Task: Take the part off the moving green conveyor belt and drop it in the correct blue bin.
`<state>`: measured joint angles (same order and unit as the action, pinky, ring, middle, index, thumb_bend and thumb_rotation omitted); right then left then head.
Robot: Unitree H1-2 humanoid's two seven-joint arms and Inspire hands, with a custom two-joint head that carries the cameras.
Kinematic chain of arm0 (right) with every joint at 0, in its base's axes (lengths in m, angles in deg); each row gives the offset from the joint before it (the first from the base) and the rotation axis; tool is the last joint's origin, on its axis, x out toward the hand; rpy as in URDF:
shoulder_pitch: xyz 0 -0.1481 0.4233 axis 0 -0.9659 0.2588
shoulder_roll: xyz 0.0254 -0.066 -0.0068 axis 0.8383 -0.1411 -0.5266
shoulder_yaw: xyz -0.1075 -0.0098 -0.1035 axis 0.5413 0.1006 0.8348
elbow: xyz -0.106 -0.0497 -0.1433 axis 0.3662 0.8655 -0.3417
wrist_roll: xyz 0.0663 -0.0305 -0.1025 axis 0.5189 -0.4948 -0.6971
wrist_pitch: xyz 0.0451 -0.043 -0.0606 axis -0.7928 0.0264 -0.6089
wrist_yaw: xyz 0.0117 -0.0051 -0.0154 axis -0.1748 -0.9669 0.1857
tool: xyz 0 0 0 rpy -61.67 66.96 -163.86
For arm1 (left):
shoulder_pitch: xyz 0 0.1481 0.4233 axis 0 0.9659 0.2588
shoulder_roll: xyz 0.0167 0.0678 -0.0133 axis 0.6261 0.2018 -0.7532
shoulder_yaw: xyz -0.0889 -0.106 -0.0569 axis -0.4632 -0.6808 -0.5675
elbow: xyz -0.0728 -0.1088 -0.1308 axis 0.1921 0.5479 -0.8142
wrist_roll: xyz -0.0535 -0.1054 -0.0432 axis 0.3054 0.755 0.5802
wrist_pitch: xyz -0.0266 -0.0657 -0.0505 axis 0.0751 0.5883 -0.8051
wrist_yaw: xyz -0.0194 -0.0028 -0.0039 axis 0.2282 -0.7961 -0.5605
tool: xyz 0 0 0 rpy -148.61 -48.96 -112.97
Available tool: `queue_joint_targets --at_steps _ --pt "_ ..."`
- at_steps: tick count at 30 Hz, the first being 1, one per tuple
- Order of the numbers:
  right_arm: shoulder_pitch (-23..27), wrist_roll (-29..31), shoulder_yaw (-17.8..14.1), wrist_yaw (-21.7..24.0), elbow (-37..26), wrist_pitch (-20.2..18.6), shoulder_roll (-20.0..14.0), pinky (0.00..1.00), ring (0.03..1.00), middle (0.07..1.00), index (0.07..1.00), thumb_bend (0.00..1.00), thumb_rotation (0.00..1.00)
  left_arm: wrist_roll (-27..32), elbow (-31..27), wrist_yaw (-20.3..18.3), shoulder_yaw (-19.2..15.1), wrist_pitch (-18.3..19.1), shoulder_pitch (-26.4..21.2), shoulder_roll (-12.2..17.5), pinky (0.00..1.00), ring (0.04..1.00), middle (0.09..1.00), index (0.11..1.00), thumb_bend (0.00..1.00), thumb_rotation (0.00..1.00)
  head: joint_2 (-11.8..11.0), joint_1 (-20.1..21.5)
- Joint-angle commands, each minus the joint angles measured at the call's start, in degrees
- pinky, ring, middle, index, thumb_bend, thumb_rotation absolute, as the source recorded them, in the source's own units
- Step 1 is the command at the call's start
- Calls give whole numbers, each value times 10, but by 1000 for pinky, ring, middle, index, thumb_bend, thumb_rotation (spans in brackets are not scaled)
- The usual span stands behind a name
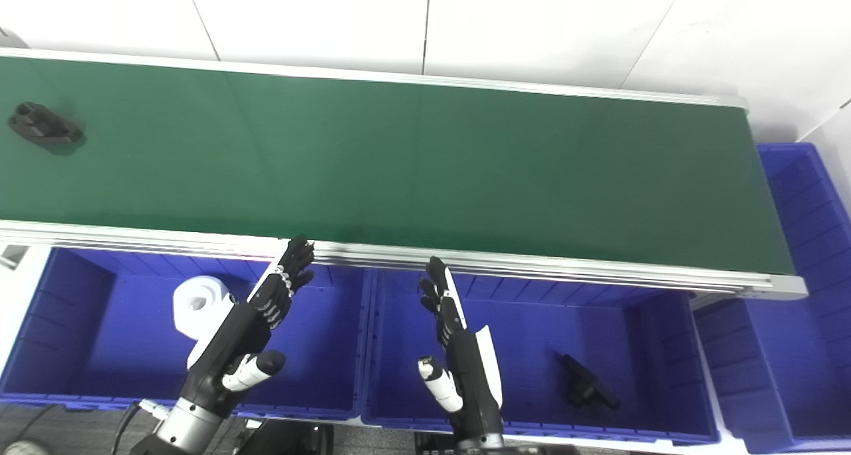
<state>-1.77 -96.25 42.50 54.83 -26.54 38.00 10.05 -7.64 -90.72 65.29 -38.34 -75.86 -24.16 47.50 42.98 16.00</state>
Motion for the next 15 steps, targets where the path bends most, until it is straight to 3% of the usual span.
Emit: queue_joint_targets --at_steps 1,15 --pt "-4 0 16 5 -6 12 22 927 949 981 1000 1000 978 1 -13 -3 3 -9 -2 -4 967 1000 1000 1000 979 798 1 0" --pt "-6 2 15 6 -10 15 19 925 944 981 1000 1000 981 5 -19 -4 6 -4 2 -5 975 1000 1000 1000 987 784 5 -9"
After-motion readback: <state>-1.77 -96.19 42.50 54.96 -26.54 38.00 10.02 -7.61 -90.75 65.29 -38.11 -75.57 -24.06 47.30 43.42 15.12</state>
